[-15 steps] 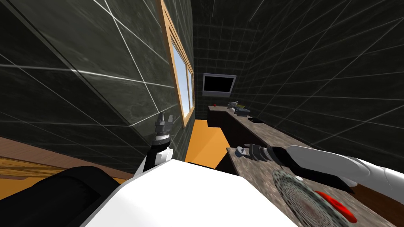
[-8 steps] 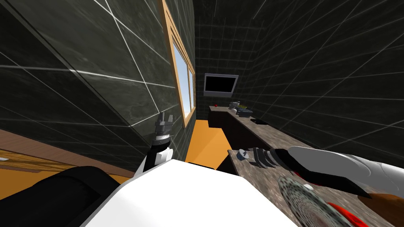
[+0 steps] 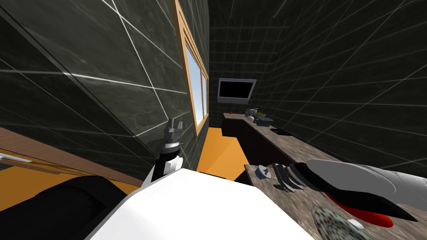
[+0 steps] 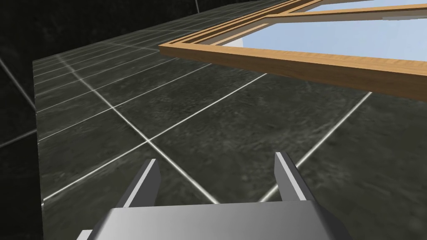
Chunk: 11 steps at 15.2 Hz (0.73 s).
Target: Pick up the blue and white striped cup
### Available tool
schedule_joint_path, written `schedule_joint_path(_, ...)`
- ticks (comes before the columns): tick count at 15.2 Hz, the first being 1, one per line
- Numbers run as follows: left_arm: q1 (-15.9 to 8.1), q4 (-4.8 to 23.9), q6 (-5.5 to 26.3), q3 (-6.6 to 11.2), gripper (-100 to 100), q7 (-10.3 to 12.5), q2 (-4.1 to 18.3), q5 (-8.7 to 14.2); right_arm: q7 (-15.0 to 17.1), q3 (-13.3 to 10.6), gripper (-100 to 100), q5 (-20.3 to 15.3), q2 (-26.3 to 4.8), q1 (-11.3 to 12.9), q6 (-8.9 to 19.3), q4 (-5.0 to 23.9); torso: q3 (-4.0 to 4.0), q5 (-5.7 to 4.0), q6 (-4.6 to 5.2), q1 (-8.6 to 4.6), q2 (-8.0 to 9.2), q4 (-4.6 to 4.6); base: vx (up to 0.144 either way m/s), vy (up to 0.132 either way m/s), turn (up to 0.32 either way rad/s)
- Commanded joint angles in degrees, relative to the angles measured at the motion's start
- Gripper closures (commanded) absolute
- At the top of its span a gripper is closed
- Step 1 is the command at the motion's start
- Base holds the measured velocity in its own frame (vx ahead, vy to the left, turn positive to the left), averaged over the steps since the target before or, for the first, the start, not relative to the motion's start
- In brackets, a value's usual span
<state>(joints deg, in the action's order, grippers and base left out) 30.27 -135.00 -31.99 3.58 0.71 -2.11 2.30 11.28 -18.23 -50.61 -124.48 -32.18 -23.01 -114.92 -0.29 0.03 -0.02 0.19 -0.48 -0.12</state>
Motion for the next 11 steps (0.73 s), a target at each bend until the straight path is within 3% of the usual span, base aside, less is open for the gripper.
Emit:
schedule_joint_path(1, 0.00, 0.00, 0.00, 0.00, 0, 0.00, 0.00, 0.00, 0.00, 0.00, -100, 0.00, 0.00, 0.00, 0.00, 0.00, 0.00, 0.00, 0.00, 0.00, 0.00, 0.00, 0.053, 0.017, 0.030)
schedule_joint_path(6, -0.01, 0.00, 0.00, 0.00, 0, 0.00, 0.00, 0.00, -2.51, -1.61, -100, -1.81, 4.77, -2.34, 1.84, 2.53, 0.25, -0.01, 0.03, -0.01, 0.43, 0.11, 0.002, 0.031, 0.087)
schedule_joint_path(7, -0.01, 0.00, 0.00, 0.00, 0, 0.00, 0.00, 0.00, -2.10, -1.92, -100, -1.31, 3.65, -1.51, 1.73, 1.73, 0.28, -0.01, 0.03, -0.01, 0.47, 0.11, -0.004, 0.018, 0.028)
schedule_joint_path(8, -0.01, 0.00, 0.00, 0.00, 0, 0.00, 0.00, 0.00, -2.27, -1.92, 100, -1.40, 3.85, -1.66, 1.83, 1.86, 0.28, 0.00, 0.03, -0.03, 0.48, 0.12, -0.001, 0.006, -0.001)
schedule_joint_path(11, -0.01, 0.00, 0.00, 0.00, 0, 0.00, 0.00, 0.00, -2.25, -1.94, 100, -1.38, 3.85, -1.66, 1.81, 1.85, 0.28, -0.03, 0.01, -0.11, 0.47, 0.13, 0.000, 0.000, 0.000)
